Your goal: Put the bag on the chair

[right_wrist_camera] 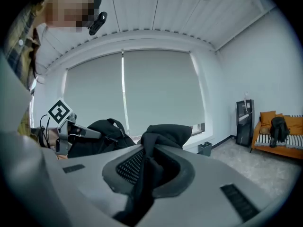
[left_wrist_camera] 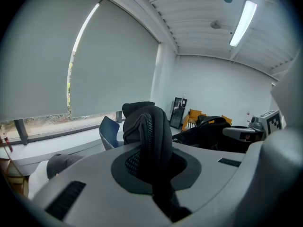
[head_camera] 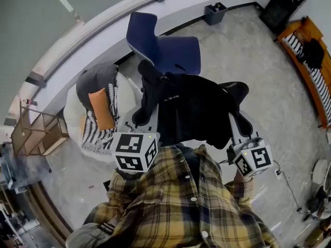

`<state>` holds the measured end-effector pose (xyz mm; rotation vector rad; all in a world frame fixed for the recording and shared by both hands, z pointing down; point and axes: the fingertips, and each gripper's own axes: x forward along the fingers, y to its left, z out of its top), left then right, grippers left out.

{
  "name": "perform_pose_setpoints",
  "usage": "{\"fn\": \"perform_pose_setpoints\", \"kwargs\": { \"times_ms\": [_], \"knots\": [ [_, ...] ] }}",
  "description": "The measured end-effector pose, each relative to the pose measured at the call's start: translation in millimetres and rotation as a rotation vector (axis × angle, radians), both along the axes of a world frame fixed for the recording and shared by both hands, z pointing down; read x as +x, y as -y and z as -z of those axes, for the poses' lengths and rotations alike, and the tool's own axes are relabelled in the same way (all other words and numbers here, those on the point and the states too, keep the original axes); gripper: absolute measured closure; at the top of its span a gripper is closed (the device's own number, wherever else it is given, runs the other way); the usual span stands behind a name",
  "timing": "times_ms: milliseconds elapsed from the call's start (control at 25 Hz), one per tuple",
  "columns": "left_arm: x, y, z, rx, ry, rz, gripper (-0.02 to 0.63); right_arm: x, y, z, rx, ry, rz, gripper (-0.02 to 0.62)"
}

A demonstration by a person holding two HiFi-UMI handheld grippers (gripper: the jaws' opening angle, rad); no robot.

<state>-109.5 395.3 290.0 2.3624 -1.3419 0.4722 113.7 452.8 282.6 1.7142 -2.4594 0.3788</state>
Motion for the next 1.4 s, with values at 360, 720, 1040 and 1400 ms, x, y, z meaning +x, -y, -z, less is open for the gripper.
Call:
{"fn": "perform_pose_setpoints", "kwargs": {
  "times_ms": [360, 720, 1040, 1400],
  "knots": [
    [7, -5, -10, -0.027, 0.012, -0.005, 0.571, 7, -3, -10, -0.023, 0.036, -0.01, 0.546],
    [17, 26, -27, -0.067, 0.013, -0.01, 0.571, 16, 29, -24, -0.066, 0.053, -0.024, 0.543],
    [11, 115, -32, -0.077, 0.01, -0.014, 0.571, 8, 118, -25, -0.082, 0.048, -0.027, 0.543],
    [-8, 234, -28, -0.06, 0.02, -0.045, 0.571, -9, 230, -20, -0.073, 0.079, -0.067, 0.541]
  ]
}}
